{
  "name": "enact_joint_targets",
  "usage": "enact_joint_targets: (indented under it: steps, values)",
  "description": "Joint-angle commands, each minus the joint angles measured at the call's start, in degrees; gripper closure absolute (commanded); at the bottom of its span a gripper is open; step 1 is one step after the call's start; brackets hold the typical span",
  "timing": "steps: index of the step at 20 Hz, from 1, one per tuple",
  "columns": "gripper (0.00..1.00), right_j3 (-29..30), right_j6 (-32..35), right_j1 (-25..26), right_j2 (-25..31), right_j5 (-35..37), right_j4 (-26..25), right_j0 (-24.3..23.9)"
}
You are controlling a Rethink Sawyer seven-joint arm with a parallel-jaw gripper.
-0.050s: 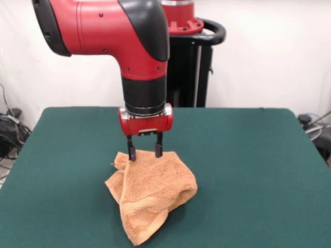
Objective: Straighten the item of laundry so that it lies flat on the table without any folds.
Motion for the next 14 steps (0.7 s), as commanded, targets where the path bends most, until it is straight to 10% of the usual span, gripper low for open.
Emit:
enact_joint_targets:
  steps: [1,14]
  values:
    - [0.0,-3.5,3.3,2.0,0.3,-3.6,-1.8,1.6]
    - [0.0,-2.5,5.4,5.1,-0.6,-7.0,-1.7,3.8]
